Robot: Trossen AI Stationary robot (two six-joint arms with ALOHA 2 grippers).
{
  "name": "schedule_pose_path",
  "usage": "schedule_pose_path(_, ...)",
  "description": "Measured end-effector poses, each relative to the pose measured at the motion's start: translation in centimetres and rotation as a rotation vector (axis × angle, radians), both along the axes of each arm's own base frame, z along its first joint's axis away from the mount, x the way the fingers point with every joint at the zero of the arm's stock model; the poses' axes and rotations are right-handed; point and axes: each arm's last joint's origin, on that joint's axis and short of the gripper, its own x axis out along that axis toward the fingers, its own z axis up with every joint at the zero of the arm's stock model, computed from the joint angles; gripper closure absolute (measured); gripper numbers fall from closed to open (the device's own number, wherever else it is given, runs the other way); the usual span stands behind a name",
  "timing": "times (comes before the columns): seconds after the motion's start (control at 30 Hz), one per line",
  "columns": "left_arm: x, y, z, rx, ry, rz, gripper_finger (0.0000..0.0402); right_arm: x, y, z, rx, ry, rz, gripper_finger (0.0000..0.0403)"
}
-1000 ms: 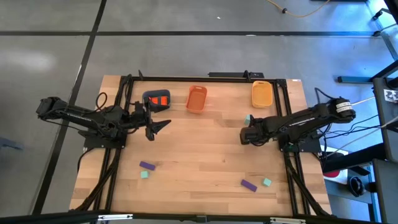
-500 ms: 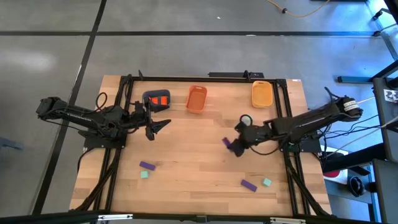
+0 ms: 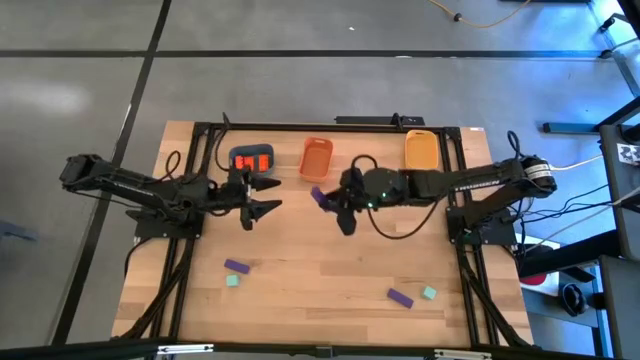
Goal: Sort & place blocks by color
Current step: Put the top right violet block into the orange bin
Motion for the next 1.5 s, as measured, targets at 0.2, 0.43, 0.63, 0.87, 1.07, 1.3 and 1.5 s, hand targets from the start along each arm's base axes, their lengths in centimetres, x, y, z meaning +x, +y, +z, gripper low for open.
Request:
schedule_pose_path(0.2,0.1,0.0,0.3,-0.019,-0.044,-0.015,0.0085,0.5,-0.1,1.4,-0.03,-0.04,0.008,0.0298)
schedule_pose_path(0.43,0.3,-0.1,0.1,-0.017,-0.036,-0.024,0.0085,0.5,-0.1,1.4,-0.026,-0.043,0.007,0.0298)
schedule_pose_path(0.63,2.2,0.2,1.0,0.034,-0.023,-0.044,0.0085,0.6,-0.1,1.8,-0.018,-0.08,0.02,0.0298)
schedule_pose_path(0.87,6.3,0.9,2.9,0.182,0.01,-0.074,0.0085,0.7,0.0,1.9,-0.011,-0.09,0.035,0.0298)
schedule_pose_path(1.07,7.8,0.9,3.5,0.188,0.011,-0.1,0.0086,0.7,0.0,1.9,-0.023,-0.093,0.066,0.0298)
schedule_pose_path(1.3,7.9,0.8,3.8,0.191,-0.026,-0.123,0.0094,0.7,0.2,2.1,-0.018,-0.112,0.107,0.0298)
schedule_pose_path(1.5,7.8,0.8,4.2,0.187,-0.066,-0.116,0.0151,0.7,0.2,2.1,-0.031,-0.115,0.116,0.0298)
